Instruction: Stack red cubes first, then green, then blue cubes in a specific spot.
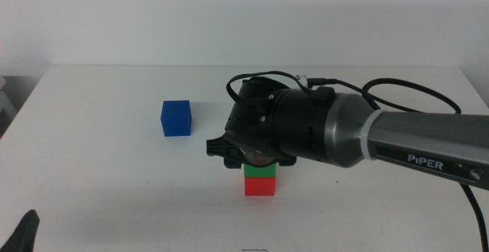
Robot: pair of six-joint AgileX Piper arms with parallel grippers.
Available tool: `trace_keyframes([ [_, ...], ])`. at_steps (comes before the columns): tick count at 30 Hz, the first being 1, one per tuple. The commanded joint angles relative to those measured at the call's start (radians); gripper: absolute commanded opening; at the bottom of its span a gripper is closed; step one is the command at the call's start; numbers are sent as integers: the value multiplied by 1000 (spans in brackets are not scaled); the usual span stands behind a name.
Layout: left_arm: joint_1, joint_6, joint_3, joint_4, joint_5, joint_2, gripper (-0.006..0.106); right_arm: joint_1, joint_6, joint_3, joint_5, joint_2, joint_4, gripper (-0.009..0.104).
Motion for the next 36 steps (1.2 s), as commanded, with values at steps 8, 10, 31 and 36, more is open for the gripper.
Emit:
trace_keyframes([
  [8,-4,-12,-3,-3,-80,-20,91,1,-9,-23,6,-49,-27,92],
  [10,-4,-12,-3,-3,-80,-20,91,1,-9,-25,7,-64,-23,94],
  [31,-4,-12,-3,-3,-80,-20,91,1,-86,-77,116,-249,-18,94],
  [36,-4,-12,-3,-3,-80,-20,91,-7,-269,-173,249,-317,-2,94],
])
